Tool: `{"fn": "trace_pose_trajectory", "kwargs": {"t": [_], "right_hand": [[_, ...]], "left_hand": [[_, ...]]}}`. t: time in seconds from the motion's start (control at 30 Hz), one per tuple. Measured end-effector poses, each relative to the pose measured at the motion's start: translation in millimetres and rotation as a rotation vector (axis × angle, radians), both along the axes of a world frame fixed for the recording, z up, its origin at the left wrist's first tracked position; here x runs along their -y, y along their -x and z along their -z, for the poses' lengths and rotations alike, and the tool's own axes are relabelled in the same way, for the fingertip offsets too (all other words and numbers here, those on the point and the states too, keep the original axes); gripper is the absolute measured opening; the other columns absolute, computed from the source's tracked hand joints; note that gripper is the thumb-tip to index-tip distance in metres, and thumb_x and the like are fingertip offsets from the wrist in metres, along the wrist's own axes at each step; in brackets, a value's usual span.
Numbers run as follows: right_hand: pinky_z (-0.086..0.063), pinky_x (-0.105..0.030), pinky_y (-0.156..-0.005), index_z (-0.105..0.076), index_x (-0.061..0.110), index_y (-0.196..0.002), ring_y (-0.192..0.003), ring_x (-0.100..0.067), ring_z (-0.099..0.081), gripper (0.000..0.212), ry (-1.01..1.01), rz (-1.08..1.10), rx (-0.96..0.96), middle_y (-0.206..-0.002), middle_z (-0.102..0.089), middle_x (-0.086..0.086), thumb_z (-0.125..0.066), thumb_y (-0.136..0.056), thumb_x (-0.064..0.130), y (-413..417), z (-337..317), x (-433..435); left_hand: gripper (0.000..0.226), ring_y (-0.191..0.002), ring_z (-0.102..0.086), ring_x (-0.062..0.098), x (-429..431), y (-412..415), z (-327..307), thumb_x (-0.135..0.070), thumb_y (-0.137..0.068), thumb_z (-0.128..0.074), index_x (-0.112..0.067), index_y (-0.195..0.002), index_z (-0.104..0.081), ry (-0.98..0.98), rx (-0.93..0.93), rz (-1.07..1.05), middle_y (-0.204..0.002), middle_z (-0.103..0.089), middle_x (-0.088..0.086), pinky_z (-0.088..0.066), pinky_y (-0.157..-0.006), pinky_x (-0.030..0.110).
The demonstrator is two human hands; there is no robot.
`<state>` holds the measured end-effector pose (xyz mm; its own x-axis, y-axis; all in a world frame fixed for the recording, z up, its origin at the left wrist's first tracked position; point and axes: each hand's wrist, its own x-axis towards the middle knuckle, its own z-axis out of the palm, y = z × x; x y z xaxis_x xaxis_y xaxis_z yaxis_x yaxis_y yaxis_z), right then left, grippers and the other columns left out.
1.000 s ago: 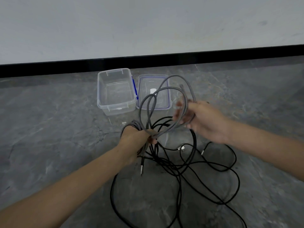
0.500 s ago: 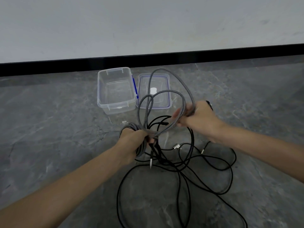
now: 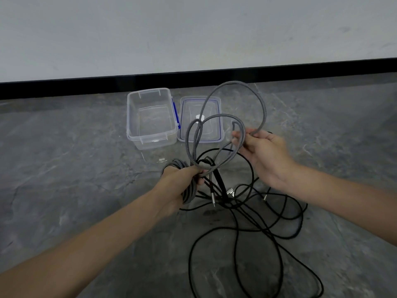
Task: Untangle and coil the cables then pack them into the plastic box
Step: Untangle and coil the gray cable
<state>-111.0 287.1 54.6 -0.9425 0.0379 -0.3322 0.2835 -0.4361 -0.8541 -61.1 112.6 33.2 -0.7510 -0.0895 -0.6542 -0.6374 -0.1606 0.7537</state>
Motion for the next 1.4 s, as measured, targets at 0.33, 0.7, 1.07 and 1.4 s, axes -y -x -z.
{"fn": "trace_pose_trajectory", "kwargs": {"t": [0.33,0.7,1.07,1.4], "right_hand": [[-0.057,-0.024,-0.083,-0.052,-0.013,-0.117,-0.09,-0.019,-0.071,0.023,-0.28,-0.044,-0.059,-0.109,-0.066,-0.026,-0.044,-0.096,-0.011,4,35,-10],[-0.056,-0.016,-0.068,-0.065,0.014,-0.094,-0.071,-0.002,-0.069,0.011,-0.892,0.004,-0.461,-0.08,-0.071,0.002,-0.059,-0.093,0.005,34,-1,-35],[-0.059,-0.026,-0.065,-0.043,0.008,-0.09,-0.083,-0.021,-0.072,0.012,-0.386,0.096,-0.167,-0.085,-0.07,-0.009,-0.042,-0.102,0.005,29,15,-19],[-0.059,-0.026,-0.066,-0.043,0.009,-0.086,-0.073,-0.018,-0.068,0.016,-0.125,0.133,-0.151,-0.082,-0.062,-0.015,-0.046,-0.098,-0.001,29,9,-7]], "left_hand": [[0.013,-0.046,-0.05,0.009,-8,-6,-16,-0.006,-0.093,-0.058,-0.004,-0.086,-0.069,-0.181,-0.026,-0.013,-0.054,-0.055,0.002,-0.044,-0.049,0.02],[0.031,-0.048,-0.047,0.008,-3,-10,-15,-0.004,-0.091,-0.057,-0.014,-0.068,-0.075,-0.187,-0.022,-0.028,-0.052,-0.056,-0.003,-0.041,-0.048,0.019],[0.032,-0.049,-0.046,0.013,-3,-10,-10,-0.016,-0.082,-0.069,-0.016,-0.05,-0.07,-0.158,-0.097,0.13,-0.054,-0.052,0.004,-0.039,-0.059,0.028],[0.011,-0.049,-0.048,0.012,-3,-12,-10,-0.019,-0.07,-0.07,-0.012,-0.062,-0.071,-0.279,-0.137,0.152,-0.057,-0.056,0.002,-0.04,-0.062,0.027]]}}
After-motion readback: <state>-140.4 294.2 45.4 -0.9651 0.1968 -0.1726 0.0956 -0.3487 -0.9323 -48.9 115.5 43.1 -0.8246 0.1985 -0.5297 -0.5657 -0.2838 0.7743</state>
